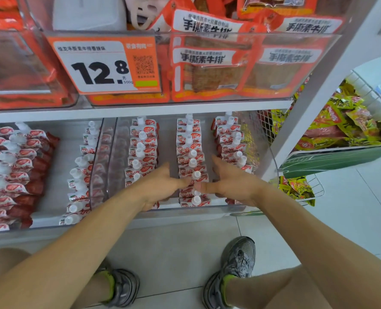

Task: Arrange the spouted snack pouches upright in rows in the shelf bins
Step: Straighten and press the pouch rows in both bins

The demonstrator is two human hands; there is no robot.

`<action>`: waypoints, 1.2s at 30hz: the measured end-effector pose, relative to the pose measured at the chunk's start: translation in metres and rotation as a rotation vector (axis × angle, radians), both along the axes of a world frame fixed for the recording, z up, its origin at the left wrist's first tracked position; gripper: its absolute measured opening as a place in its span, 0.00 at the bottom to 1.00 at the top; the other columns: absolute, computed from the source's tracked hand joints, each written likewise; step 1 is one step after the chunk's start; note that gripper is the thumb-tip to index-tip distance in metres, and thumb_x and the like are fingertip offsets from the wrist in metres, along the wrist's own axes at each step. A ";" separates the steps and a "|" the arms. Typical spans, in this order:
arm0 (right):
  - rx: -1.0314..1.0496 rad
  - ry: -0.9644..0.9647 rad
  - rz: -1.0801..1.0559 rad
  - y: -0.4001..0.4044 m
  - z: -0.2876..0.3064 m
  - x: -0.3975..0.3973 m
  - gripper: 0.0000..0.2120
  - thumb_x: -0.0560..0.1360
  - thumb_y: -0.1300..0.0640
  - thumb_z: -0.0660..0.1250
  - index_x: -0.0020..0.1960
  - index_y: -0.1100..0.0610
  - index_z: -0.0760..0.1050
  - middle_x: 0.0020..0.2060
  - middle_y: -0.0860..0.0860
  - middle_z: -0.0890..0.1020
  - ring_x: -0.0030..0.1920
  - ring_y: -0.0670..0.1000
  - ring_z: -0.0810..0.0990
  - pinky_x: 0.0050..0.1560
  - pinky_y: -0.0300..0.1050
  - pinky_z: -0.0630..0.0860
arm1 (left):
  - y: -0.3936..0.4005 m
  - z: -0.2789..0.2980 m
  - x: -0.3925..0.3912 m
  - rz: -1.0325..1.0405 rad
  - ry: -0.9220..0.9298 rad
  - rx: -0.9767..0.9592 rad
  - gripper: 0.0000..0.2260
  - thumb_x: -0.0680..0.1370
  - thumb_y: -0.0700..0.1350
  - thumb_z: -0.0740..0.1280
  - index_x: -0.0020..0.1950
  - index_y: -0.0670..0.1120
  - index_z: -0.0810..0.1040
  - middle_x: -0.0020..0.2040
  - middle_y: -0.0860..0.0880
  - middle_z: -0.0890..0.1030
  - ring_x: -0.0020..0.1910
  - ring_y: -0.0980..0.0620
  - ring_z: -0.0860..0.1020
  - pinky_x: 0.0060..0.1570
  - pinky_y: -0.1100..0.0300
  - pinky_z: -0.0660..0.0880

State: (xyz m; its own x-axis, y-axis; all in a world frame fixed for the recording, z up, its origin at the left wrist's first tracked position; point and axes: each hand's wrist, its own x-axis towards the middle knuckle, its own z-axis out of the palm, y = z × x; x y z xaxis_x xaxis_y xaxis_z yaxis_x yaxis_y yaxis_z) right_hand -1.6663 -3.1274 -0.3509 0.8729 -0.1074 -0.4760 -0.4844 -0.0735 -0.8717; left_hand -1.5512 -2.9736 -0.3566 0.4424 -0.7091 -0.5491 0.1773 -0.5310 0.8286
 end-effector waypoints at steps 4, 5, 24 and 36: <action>0.020 -0.009 -0.094 0.013 -0.008 0.007 0.22 0.77 0.60 0.68 0.68 0.49 0.66 0.61 0.47 0.79 0.62 0.47 0.77 0.66 0.51 0.74 | -0.009 -0.003 -0.002 -0.043 0.071 -0.006 0.10 0.78 0.47 0.68 0.58 0.56 0.76 0.60 0.52 0.81 0.60 0.51 0.78 0.65 0.50 0.71; 0.022 -0.008 -0.080 0.015 -0.009 0.008 0.18 0.78 0.63 0.65 0.64 0.48 0.69 0.60 0.47 0.80 0.61 0.47 0.78 0.65 0.49 0.74 | -0.010 -0.004 -0.002 -0.035 0.100 -0.012 0.09 0.79 0.44 0.67 0.57 0.55 0.76 0.59 0.50 0.81 0.59 0.50 0.78 0.62 0.52 0.73; -0.133 -0.056 -0.427 -0.017 -0.035 0.105 0.24 0.84 0.48 0.51 0.79 0.49 0.53 0.72 0.53 0.68 0.71 0.53 0.66 0.68 0.46 0.62 | -0.080 -0.019 0.038 0.442 -0.178 -0.059 0.17 0.83 0.52 0.52 0.67 0.47 0.69 0.61 0.49 0.74 0.56 0.52 0.72 0.52 0.60 0.67; -0.080 -0.033 -0.418 -0.023 -0.048 0.112 0.25 0.84 0.48 0.51 0.80 0.46 0.49 0.75 0.53 0.66 0.71 0.54 0.69 0.71 0.47 0.66 | -0.094 -0.057 0.055 0.459 -0.052 -0.108 0.23 0.81 0.57 0.52 0.75 0.55 0.60 0.65 0.45 0.77 0.62 0.44 0.76 0.65 0.45 0.71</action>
